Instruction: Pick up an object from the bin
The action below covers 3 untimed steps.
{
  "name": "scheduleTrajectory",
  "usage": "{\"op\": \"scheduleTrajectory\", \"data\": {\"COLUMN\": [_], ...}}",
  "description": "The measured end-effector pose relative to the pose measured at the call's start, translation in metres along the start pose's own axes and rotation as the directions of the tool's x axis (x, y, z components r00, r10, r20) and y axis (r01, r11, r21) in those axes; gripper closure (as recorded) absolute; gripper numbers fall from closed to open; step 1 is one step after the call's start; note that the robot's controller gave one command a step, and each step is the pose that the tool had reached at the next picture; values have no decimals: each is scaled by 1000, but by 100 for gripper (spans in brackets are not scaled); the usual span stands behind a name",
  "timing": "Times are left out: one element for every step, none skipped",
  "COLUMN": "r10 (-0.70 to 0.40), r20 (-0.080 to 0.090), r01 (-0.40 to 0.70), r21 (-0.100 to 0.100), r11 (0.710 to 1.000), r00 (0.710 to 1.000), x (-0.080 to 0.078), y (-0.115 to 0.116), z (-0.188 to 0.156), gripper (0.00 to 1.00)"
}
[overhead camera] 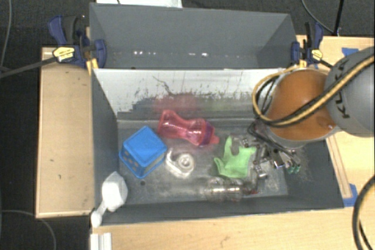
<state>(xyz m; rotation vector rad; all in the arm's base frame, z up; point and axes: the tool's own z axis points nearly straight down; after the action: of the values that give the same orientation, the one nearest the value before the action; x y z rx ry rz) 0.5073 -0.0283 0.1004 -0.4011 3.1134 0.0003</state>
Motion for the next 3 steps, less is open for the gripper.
{"op": "scheduleTrajectory", "data": {"r10": [-275, -275, -274], "r20": [1, 1, -3], "r01": [275, 275, 274], "r21": [0, 0, -3], "r11": [961, 961, 962], "r00": [961, 961, 962], "x": [12, 12, 13], "y": [31, 31, 31], "z": [29, 29, 24], "gripper": [100, 100, 100]}}
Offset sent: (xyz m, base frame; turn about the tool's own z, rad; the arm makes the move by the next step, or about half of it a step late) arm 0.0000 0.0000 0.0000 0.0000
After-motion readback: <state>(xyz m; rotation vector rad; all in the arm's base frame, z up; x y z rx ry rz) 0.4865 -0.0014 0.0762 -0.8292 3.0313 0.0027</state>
